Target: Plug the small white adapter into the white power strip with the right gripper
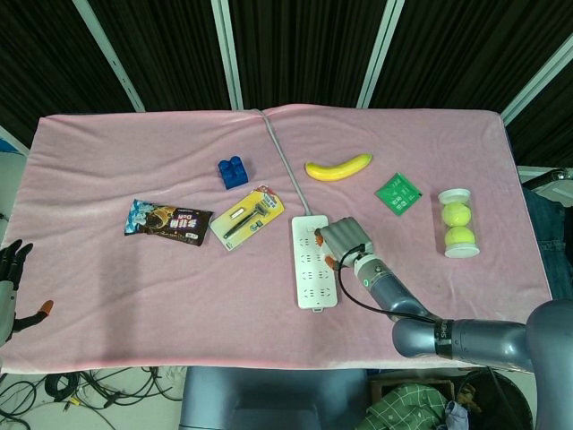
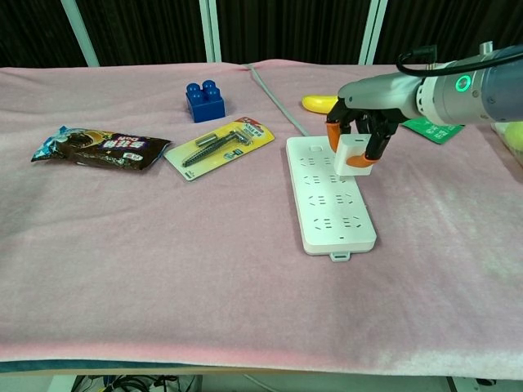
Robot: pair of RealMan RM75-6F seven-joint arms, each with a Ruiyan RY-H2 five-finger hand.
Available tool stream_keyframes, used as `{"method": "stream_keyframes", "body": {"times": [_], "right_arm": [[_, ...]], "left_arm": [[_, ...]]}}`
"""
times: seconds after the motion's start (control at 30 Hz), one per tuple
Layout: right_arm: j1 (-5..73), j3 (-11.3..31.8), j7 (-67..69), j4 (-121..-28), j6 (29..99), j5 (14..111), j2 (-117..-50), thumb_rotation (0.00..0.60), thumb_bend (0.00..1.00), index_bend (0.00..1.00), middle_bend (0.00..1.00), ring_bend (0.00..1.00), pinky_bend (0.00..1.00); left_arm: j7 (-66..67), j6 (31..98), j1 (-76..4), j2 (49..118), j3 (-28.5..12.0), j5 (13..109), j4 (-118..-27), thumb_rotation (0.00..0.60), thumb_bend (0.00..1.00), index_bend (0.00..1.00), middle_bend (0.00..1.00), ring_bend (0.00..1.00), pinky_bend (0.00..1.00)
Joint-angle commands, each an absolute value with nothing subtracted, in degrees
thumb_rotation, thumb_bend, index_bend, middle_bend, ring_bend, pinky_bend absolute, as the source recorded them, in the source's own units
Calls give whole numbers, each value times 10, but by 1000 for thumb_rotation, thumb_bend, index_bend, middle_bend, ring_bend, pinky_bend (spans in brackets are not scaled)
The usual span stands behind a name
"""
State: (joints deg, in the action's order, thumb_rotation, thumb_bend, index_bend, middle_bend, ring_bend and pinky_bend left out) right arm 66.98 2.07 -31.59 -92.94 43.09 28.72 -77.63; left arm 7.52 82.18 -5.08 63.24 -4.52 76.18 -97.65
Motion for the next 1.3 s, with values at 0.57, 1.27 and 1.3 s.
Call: {"method": "stream_keyframes", "body": {"times": [0.57,1.27,1.3], "right_arm": [[667,19,-295,-927,426,298,-780,600,417,561,569,546,387],[672,11,-296,-919,429,299,-788,600,429,565,573,548,390],[672,11,-297,-919,430,299,-788,600,428,566,573,548,390]], "left_arm": [[78,821,-52,633,-45,761,-976,600,235,9,0,0,0],[79,821,-52,633,-46,759,-976,600,236,9,0,0,0],[79,821,-52,632,-46,759,-976,600,236,9,0,0,0]]}}
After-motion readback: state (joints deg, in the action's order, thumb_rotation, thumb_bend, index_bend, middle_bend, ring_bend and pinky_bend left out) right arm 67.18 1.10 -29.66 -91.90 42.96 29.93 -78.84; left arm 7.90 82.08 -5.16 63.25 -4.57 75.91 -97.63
